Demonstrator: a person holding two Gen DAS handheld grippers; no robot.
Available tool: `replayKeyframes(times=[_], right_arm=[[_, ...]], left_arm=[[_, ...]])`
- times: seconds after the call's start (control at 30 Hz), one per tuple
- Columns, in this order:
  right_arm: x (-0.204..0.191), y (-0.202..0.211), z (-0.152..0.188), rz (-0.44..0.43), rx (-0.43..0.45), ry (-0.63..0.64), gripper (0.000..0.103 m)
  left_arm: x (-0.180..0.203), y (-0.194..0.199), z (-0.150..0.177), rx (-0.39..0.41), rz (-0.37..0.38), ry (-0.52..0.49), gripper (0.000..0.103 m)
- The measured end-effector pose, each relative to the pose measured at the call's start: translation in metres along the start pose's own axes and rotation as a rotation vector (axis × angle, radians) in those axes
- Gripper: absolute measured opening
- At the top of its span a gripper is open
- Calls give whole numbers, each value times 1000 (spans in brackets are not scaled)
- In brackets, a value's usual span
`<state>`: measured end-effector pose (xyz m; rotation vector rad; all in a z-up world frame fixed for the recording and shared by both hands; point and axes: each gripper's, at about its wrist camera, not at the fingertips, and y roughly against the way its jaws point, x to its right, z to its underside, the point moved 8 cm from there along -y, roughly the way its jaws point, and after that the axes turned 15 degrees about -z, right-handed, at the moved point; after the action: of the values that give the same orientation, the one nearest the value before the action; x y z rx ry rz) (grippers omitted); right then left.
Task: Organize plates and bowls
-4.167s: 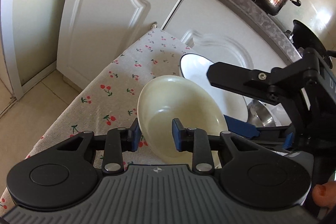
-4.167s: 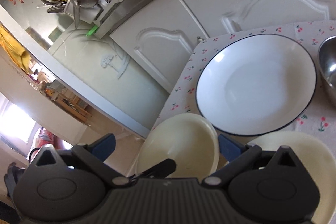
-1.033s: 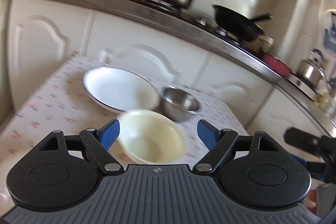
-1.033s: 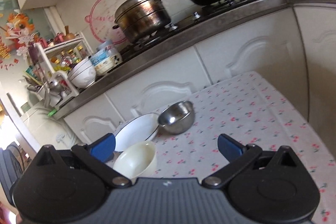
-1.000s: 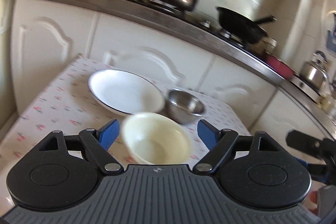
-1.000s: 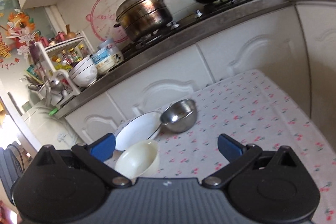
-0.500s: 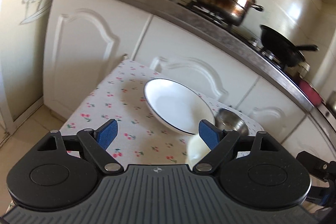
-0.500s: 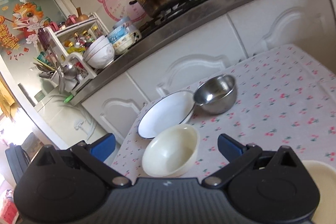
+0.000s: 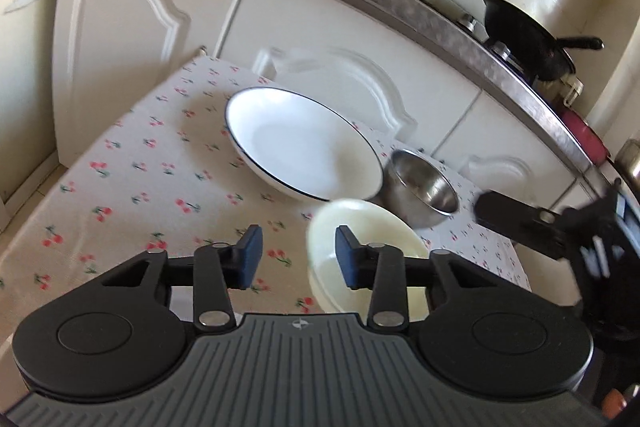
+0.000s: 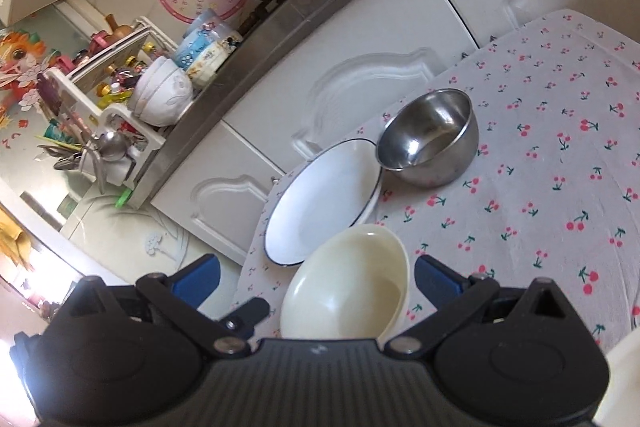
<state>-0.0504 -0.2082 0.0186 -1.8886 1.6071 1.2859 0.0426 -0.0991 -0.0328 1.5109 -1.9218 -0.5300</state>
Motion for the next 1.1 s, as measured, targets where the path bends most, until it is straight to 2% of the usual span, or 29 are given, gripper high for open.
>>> replayKeyframes(times=[0.2,0.43,1.1], right_arm=[[16,-9,2,-7,-19,-86,103],[15,-13,1,-32,-15,-92,103],[13,-14,4,-70,-5,-112,103]], left_arm=[[3,-9,4,-19,-29,-21,35],[6,-16,8,-37,-39,-25,34],[22,-21,14,-28,51,-54,34]])
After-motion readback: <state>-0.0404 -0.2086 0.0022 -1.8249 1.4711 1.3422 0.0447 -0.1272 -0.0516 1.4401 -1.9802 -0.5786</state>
